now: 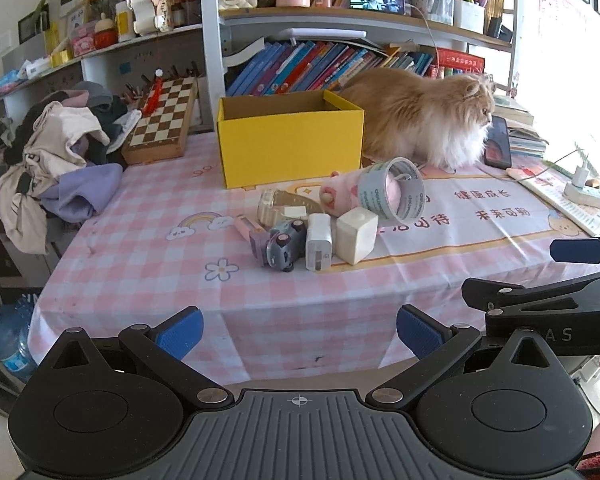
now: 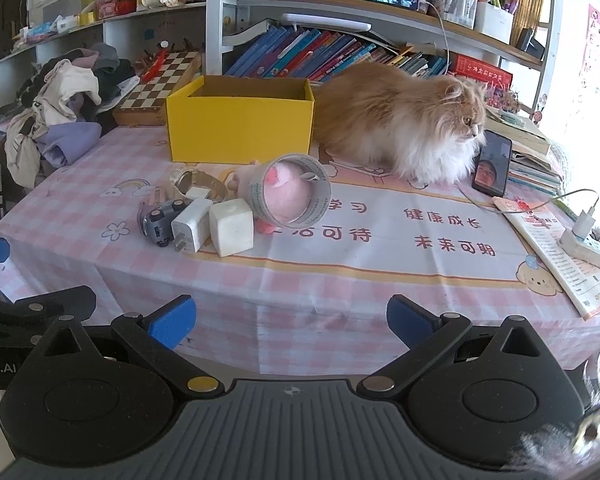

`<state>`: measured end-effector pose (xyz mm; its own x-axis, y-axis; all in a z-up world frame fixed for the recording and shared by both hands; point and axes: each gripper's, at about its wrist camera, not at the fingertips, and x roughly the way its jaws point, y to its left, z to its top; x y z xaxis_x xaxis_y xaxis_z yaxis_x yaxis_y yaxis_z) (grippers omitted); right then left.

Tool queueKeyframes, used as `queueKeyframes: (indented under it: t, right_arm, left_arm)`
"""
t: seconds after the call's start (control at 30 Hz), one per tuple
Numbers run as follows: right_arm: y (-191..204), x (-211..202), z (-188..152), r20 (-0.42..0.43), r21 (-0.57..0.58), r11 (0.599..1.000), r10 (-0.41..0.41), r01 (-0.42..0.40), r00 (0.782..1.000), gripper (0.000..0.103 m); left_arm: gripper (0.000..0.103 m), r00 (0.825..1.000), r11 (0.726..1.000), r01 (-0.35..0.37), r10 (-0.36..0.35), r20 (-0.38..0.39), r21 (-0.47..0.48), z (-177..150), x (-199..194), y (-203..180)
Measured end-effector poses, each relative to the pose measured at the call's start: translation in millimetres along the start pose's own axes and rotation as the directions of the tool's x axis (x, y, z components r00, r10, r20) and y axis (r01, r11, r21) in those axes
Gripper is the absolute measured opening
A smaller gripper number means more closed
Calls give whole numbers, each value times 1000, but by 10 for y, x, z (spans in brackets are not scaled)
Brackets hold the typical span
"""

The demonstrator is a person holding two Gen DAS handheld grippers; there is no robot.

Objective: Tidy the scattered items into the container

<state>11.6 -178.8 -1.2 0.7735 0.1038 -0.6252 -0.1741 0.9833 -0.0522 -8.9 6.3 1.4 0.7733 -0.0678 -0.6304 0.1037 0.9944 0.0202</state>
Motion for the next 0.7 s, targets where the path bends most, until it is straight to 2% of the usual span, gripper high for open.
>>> queueKeyframes:
  t: [0.7]
  right_arm:
    - [63,124,48,-11,-8,999,43,-43,999,101]
  left_arm:
    - [103,1000,999,-23,23,3,-22,-23,4,80]
